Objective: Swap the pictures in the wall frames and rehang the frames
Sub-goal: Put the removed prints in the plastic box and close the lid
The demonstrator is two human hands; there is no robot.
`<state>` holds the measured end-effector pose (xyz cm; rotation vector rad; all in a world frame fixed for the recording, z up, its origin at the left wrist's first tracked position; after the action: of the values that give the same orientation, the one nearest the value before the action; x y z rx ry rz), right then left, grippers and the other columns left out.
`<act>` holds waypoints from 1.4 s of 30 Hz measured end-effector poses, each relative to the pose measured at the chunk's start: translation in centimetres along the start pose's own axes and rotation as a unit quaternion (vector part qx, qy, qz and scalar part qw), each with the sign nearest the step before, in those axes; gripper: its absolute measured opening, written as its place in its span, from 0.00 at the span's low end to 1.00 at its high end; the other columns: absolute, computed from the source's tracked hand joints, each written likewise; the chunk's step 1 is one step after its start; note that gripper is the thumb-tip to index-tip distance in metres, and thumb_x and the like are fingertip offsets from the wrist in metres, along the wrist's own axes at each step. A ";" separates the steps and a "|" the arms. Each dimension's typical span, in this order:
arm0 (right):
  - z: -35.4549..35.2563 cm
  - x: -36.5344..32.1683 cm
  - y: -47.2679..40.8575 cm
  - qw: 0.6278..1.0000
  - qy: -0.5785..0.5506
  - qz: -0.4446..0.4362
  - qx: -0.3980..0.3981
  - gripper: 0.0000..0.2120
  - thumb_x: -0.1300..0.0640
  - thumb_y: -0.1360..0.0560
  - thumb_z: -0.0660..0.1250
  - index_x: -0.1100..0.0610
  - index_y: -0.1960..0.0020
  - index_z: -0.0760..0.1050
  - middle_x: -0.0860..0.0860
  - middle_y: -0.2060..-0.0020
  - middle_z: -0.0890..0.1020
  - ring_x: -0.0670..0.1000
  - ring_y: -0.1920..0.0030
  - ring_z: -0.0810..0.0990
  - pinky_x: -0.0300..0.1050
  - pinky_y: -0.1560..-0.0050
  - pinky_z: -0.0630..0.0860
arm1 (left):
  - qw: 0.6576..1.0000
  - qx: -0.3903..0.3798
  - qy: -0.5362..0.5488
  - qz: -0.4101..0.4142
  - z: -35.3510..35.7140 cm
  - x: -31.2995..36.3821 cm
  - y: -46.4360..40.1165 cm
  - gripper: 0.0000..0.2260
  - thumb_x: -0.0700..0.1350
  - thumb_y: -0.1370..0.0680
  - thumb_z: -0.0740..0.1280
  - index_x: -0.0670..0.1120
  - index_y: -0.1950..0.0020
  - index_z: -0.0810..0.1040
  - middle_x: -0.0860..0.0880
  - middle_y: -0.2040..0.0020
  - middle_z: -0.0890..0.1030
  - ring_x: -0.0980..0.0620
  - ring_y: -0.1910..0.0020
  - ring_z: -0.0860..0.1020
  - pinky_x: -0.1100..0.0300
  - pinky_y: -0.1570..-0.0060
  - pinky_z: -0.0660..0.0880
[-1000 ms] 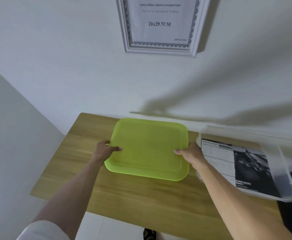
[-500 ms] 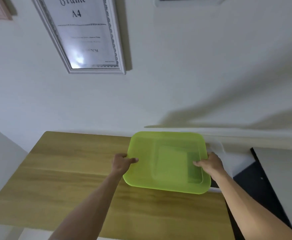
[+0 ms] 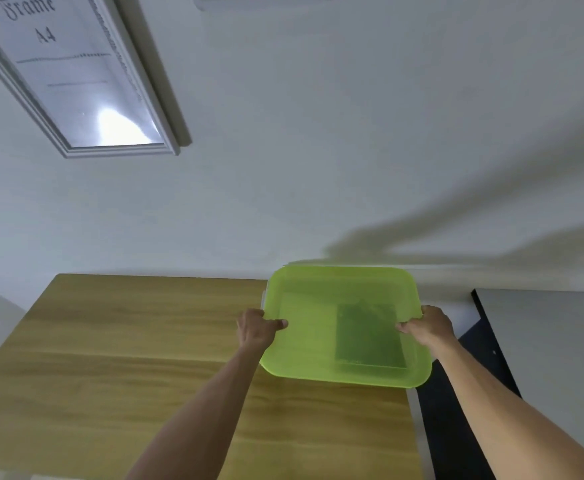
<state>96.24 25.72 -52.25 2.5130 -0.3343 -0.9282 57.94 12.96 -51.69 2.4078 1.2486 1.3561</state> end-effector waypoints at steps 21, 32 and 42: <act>2.4 -0.2 -1.5 0.987 0.132 0.023 -0.084 0.30 0.47 0.22 0.67 0.61 0.27 0.62 0.60 0.32 0.60 0.62 0.41 0.74 0.50 0.43 0.72 | 0.989 0.015 -0.147 0.016 0.5 -0.1 -1.9 0.19 0.53 0.31 0.78 0.40 0.59 0.76 0.42 0.49 0.77 0.43 0.55 0.77 0.57 0.61 0.69; 5.1 -1.1 2.0 0.972 0.195 -0.009 -0.128 0.46 0.49 0.25 0.59 0.56 0.22 0.28 0.57 0.22 0.36 0.63 0.22 0.45 0.60 0.25 0.52 | 0.930 -0.112 -0.329 0.120 4.6 2.0 0.4 0.42 0.46 0.28 0.62 0.42 0.20 0.43 0.41 0.21 0.38 0.36 0.23 0.44 0.44 0.24 0.51; 10.6 -6.1 1.4 0.919 0.313 -0.239 -0.019 0.33 0.38 0.18 0.38 0.53 0.19 0.35 0.55 0.21 0.34 0.55 0.21 0.33 0.56 0.22 0.35 | 0.873 -0.030 -0.398 0.281 8.4 2.1 0.1 0.36 0.67 0.21 0.41 0.50 0.22 0.30 0.43 0.25 0.25 0.47 0.26 0.25 0.48 0.25 0.31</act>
<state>84.62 23.38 -55.40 2.7312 0.5131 -0.2243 64.87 16.78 -55.26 2.8915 0.2950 0.2997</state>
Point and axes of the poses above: each hand's wrist, its own y-axis away from the middle knuckle, its own z-axis out of the palm, x = y × z, the point moved 10 cm from there along -y, towards the middle knuckle
